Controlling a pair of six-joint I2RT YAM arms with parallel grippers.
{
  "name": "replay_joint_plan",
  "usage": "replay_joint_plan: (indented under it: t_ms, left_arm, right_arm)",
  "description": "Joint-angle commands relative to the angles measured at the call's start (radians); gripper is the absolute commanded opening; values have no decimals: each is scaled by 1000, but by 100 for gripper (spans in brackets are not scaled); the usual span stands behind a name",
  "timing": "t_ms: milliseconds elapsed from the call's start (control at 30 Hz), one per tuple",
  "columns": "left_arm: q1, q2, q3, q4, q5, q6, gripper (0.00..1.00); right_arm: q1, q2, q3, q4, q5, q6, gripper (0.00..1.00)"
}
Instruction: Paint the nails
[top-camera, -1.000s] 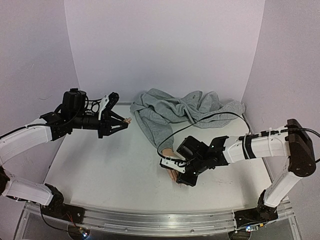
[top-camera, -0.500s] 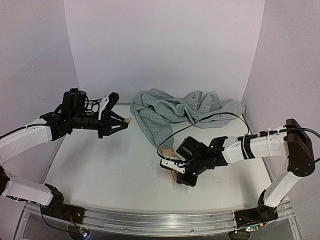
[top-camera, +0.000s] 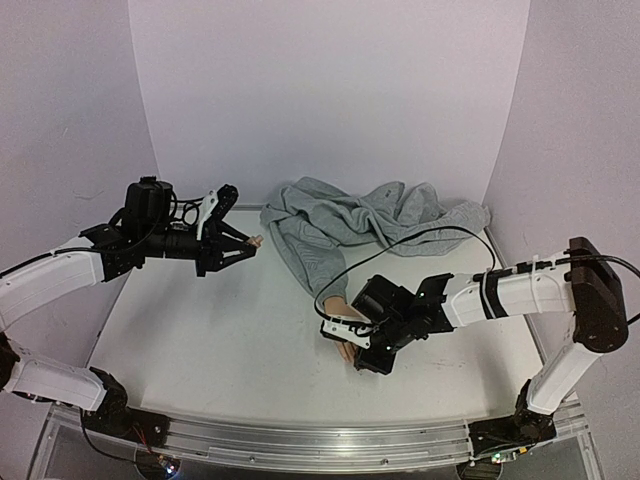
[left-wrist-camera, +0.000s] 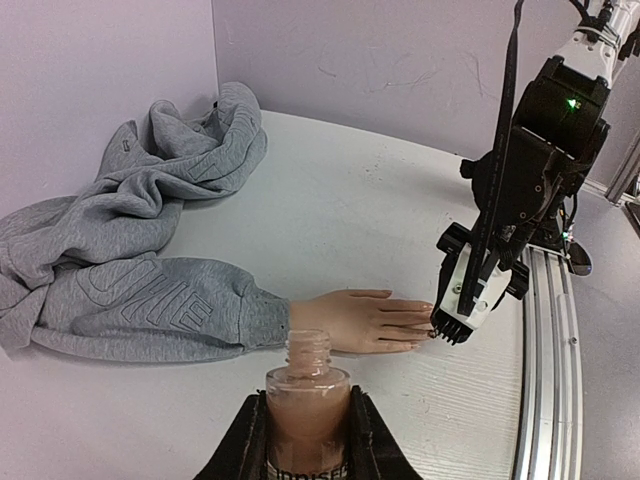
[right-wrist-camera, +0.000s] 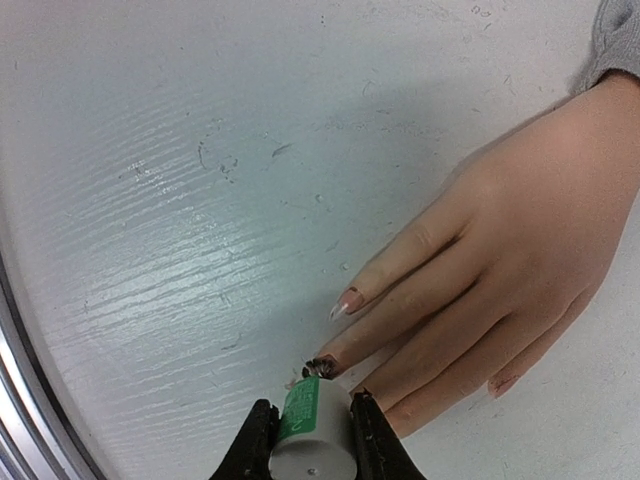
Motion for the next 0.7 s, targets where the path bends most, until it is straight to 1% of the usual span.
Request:
replay_joint_plan:
  t_ms: [0, 667]
  left_arm:
    - [6, -16, 21, 36, 20, 0, 0]
    - [6, -24, 21, 36, 22, -1, 0]
  right_arm:
    - [6, 5, 21, -56, -8, 12, 0]
    - [11, -10, 30, -86, -37, 24, 0]
